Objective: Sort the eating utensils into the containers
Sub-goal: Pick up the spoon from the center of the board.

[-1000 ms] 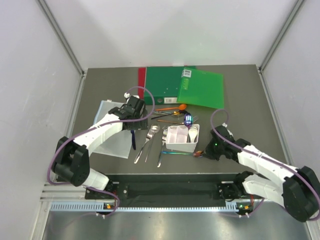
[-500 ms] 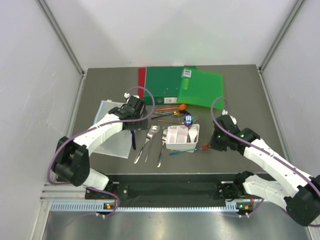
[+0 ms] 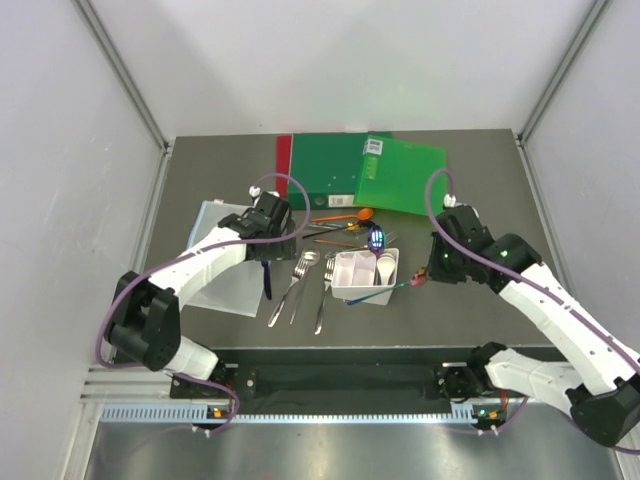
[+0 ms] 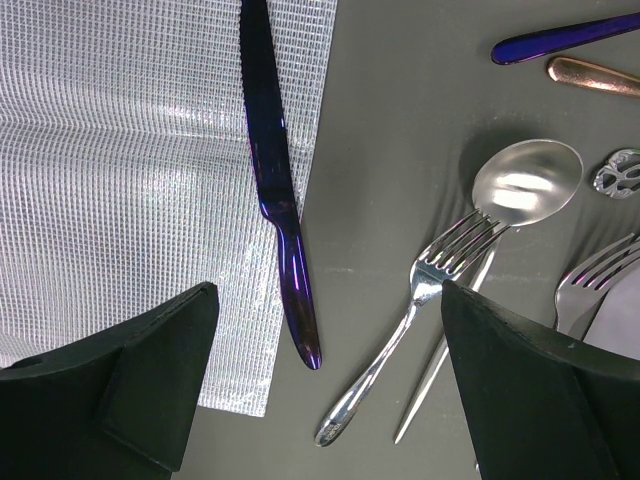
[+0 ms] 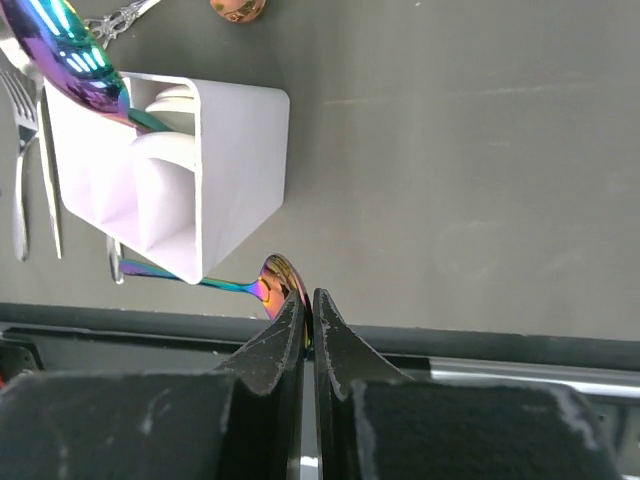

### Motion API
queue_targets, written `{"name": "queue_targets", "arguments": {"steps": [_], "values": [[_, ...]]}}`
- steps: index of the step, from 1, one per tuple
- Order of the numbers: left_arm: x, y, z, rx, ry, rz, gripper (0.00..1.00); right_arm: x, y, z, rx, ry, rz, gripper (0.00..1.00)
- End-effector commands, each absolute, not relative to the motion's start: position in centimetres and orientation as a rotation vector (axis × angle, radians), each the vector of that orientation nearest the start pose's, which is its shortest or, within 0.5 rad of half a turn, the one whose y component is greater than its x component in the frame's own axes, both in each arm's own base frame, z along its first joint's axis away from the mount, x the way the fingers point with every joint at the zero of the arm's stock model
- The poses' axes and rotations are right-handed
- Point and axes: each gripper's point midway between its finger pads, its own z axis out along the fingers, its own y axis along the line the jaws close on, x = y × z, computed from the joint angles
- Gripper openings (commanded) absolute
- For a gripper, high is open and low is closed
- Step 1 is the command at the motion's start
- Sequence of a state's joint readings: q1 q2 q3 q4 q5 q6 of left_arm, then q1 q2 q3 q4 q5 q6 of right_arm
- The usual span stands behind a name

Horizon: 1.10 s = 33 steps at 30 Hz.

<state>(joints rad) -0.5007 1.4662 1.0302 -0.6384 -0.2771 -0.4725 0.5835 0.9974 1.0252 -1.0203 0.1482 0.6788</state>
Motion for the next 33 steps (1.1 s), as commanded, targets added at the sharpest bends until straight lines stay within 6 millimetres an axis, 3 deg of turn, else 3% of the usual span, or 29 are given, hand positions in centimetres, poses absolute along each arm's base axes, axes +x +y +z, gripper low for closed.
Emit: {"name": "queue_targets", "arguments": {"steps": [1, 4, 10, 17, 22, 33], "values": [[30.4, -13.5, 9.5, -0.055, 2.558, -0.009, 0.97, 19.5, 12.1, 19.6, 0.069, 2.551, 0.220, 0.00], [30.4, -13.4, 9.4, -0.055, 2.560, -0.005, 0.96, 20.0, 11.9, 20.7, 0.005, 2.540, 0.184, 0.00], [30.5, -13.5, 9.3, -0.056, 2.564, -0.003, 0.97, 21.6, 10.3, 25.2, -0.051, 2.441, 0.063, 0.00], [30.4, -13.4, 9.0, -0.054, 2.577, 0.007, 0.96, 23.3, 10.5, 29.5, -0.126, 2.368, 0.031, 0.00], [30.3, -13.4, 9.0, -0.055, 2.578, 0.008, 0.96, 24.2, 9.5, 30.8, -0.160, 2.350, -0.080, 0.00], [30.3, -13.4, 9.0, -0.053, 2.578, 0.004, 0.96, 24.5, 8.6, 30.7, -0.196, 2.373, -0.176, 0.00]]}}
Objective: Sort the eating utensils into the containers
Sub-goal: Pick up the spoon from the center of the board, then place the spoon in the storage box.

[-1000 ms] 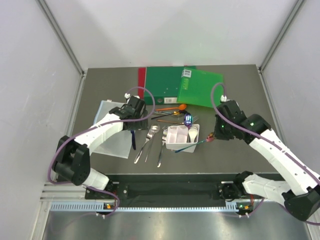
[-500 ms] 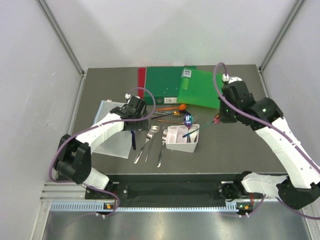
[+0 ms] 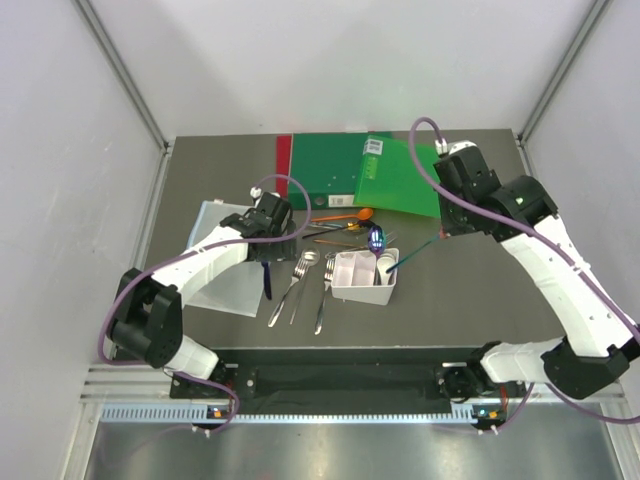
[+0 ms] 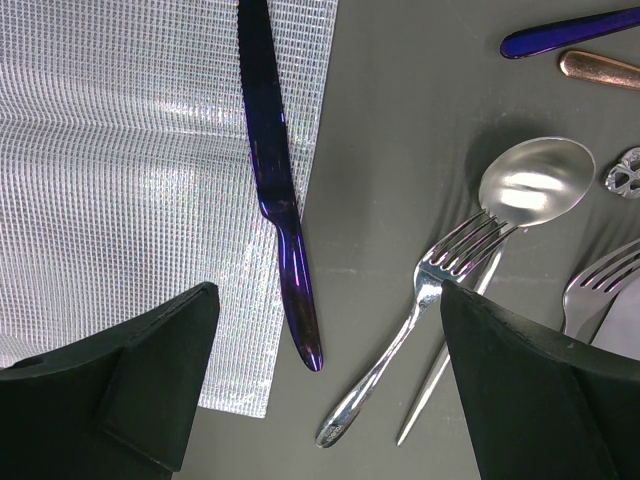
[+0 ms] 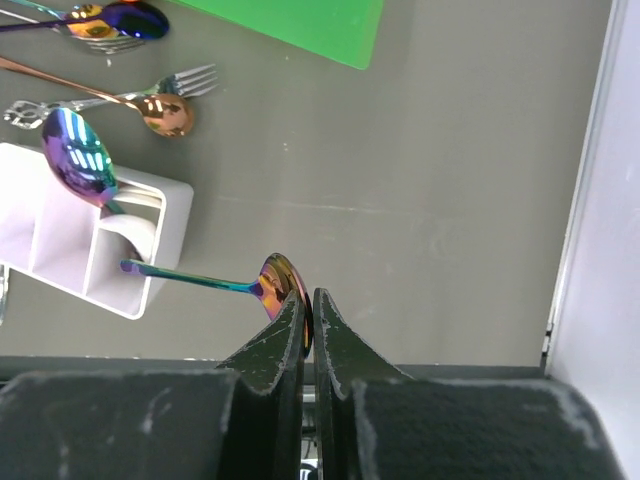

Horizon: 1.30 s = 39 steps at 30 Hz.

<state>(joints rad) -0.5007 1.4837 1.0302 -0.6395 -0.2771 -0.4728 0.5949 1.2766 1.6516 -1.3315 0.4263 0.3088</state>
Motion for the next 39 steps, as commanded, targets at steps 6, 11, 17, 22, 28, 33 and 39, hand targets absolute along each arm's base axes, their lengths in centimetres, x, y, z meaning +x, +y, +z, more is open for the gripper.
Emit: {"name": "queue_targets", "arguments": {"steps": [6, 11, 17, 22, 28, 33, 39], "values": [[30.4, -13.4, 9.1, -0.055, 2.576, 0.004, 0.96, 25.2, 9.2, 30.1, -0.228, 2.393, -0.189, 0.00], [30.3, -13.4, 9.1, -0.055, 2.578, 0.008, 0.97, 26.0, 9.9, 30.1, -0.260, 2.399, -0.199, 0.00], [30.3, -13.3, 8.8, -0.053, 2.587, 0.014, 0.96, 26.9, 11.0, 30.3, -0.281, 2.387, -0.190, 0.00], [30.2, -13.2, 8.7, -0.056, 2.590, 0.025, 0.96, 27.5, 12.0, 29.4, -0.313, 2.404, -0.183, 0.00], [30.2, -13.1, 8.7, -0.059, 2.590, 0.030, 0.96, 27.9, 13.8, 28.5, -0.357, 2.414, -0.136, 0.00], [30.3, -13.1, 8.6, -0.061, 2.593, 0.034, 0.96, 28.0, 15.9, 27.9, -0.399, 2.419, -0.079, 0.00], [30.2, -13.1, 8.7, -0.057, 2.590, 0.032, 0.96, 27.9, 17.3, 26.7, -0.441, 2.428, -0.106, 0.00]]}}
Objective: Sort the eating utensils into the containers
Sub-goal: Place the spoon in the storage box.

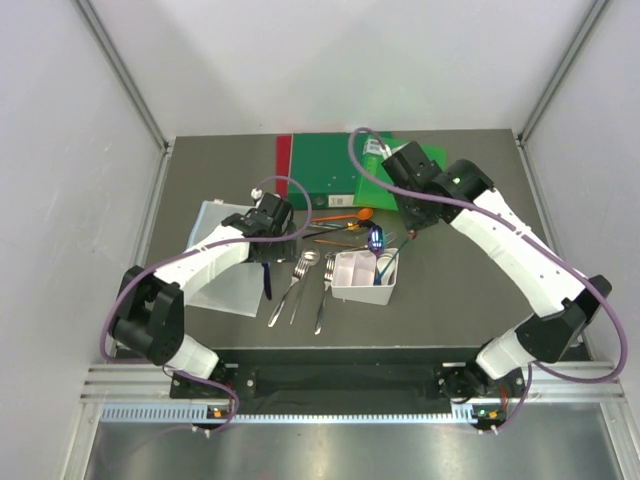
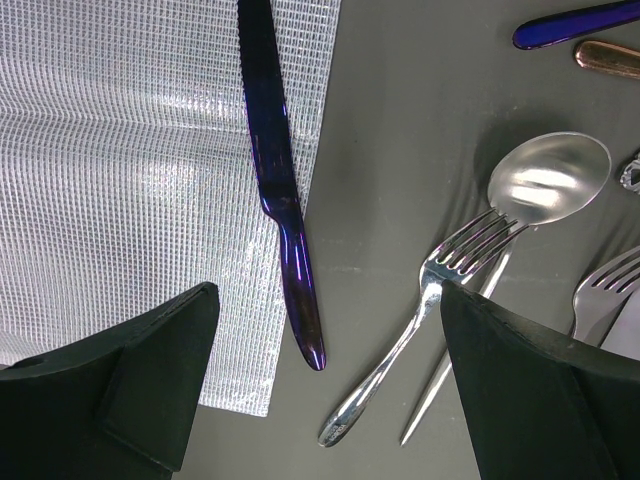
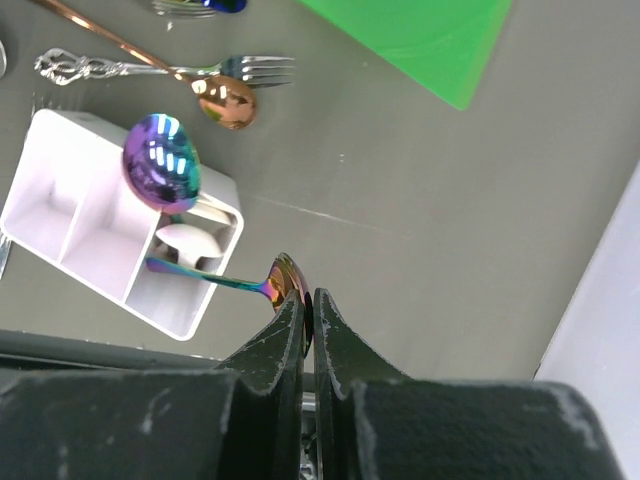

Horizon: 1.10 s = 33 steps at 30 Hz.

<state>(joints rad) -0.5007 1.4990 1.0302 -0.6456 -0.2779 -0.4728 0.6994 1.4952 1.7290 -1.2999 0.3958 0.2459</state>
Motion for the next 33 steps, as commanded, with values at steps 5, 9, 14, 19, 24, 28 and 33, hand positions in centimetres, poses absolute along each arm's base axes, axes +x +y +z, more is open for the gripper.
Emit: {"name": "queue_targets", "arguments": {"steps": [5, 9, 14, 19, 24, 28, 33], "values": [[30.3, -13.1, 8.8, -0.060, 2.588, 0.031, 0.96, 27.8, 18.1, 25.9, -0.462, 2.434, -0.109, 0.00], [30.3, -13.2, 8.7, -0.057, 2.589, 0.031, 0.96, 27.9, 18.8, 25.1, -0.469, 2.441, -0.102, 0.00], [30.2, -13.1, 8.6, -0.058, 2.592, 0.038, 0.96, 28.0, 19.3, 24.1, -0.481, 2.448, -0.102, 0.00], [30.3, -13.0, 8.6, -0.062, 2.589, 0.039, 0.96, 28.1, 20.1, 23.4, -0.497, 2.447, -0.094, 0.01], [30.3, -13.1, 8.6, -0.060, 2.591, 0.042, 0.96, 28.5, 20.6, 22.7, -0.509, 2.445, -0.104, 0.04], [30.3, -12.9, 8.5, -0.064, 2.590, 0.051, 0.96, 28.7, 20.9, 21.9, -0.513, 2.449, -0.099, 0.10], [30.3, -12.8, 8.5, -0.064, 2.590, 0.055, 0.96, 28.3, 21.3, 20.2, -0.512, 2.470, -0.069, 0.13]]}}
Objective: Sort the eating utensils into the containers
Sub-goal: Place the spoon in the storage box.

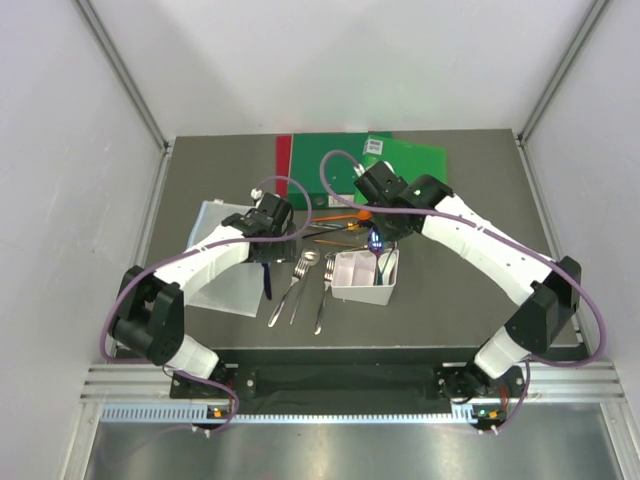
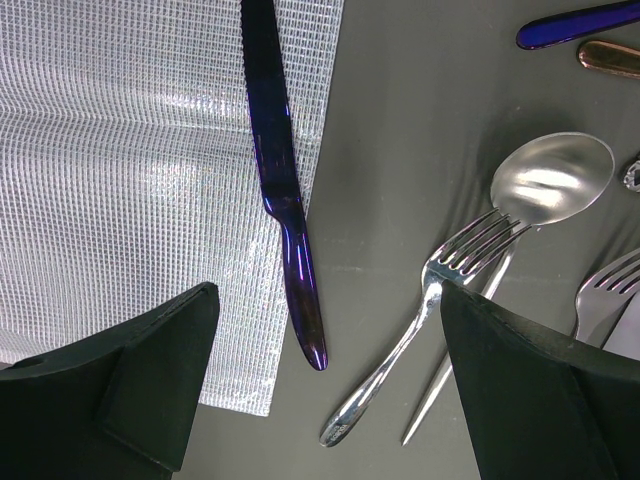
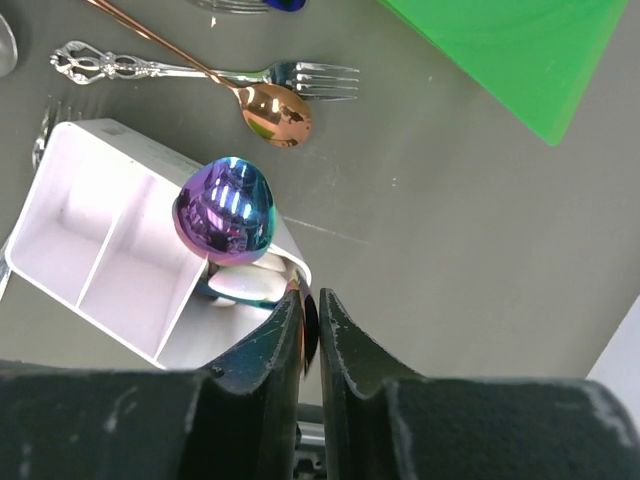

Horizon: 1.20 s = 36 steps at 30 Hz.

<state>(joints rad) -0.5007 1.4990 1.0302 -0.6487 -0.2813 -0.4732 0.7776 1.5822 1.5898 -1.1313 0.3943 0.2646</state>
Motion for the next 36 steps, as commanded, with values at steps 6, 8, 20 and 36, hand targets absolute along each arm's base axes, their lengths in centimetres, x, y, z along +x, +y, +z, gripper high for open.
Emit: {"name": "queue_targets", "arguments": {"steps": [6, 8, 20, 36], "values": [[30.3, -12.8, 8.6, -0.068, 2.584, 0.055, 0.96, 28.1, 21.5, 18.9, -0.506, 2.490, -0.057, 0.13], [30.3, -12.8, 8.7, -0.067, 2.582, 0.053, 0.96, 28.1, 21.5, 18.8, -0.495, 2.490, -0.055, 0.14], [30.3, -12.8, 8.7, -0.069, 2.583, 0.054, 0.96, 28.4, 20.5, 19.6, -0.475, 2.456, -0.108, 0.05], [30.2, -13.0, 8.5, -0.063, 2.590, 0.044, 0.96, 26.2, 19.8, 21.3, -0.463, 2.434, -0.049, 0.00]]}}
